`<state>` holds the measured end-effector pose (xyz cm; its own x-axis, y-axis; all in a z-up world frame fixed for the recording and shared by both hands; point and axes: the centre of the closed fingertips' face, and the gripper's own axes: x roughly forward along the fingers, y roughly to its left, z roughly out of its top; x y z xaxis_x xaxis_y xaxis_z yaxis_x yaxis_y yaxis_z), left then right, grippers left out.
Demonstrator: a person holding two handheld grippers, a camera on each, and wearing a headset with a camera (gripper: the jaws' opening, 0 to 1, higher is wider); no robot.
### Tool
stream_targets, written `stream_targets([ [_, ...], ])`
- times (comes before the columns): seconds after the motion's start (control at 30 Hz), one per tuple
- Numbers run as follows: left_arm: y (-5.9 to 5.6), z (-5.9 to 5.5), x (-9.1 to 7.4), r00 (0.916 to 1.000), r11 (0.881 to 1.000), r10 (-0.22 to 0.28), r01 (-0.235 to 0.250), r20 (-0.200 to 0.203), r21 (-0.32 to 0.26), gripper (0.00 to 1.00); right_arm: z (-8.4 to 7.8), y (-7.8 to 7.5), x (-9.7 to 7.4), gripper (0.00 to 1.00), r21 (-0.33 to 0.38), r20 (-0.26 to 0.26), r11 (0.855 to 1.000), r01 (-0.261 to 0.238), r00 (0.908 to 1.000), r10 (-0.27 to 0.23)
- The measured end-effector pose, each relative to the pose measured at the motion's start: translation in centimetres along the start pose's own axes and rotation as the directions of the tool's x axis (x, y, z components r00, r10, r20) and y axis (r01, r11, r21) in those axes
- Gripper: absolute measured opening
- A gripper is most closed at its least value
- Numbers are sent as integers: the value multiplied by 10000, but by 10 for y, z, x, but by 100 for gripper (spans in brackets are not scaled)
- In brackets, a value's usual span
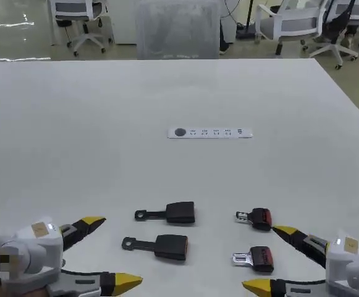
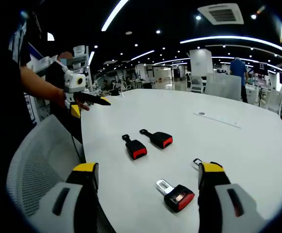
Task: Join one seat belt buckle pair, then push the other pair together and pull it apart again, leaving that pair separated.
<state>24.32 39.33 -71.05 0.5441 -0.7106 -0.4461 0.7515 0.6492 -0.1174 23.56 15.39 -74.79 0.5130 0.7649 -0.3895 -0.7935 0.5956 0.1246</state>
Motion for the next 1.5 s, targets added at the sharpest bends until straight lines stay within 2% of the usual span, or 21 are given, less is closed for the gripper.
stream_targets([
  [0.33, 16, -5, -9, 9997, 9997, 224, -223, 37, -81, 93, 2, -10, -8, 86, -53, -19, 9996, 263, 9997, -263],
  [0.67, 11, -7, -17, 9996, 9994, 295, -296, -50, -196, 93, 0, -17, -15, 86, -10, -47, 9987, 509, 9987, -509],
  [1.5, 8, -8, -19, 9995, 9993, 311, -312, -58, -187, 92, 0, -18, -15, 86, -99, -159, 9989, 454, 9988, -455],
])
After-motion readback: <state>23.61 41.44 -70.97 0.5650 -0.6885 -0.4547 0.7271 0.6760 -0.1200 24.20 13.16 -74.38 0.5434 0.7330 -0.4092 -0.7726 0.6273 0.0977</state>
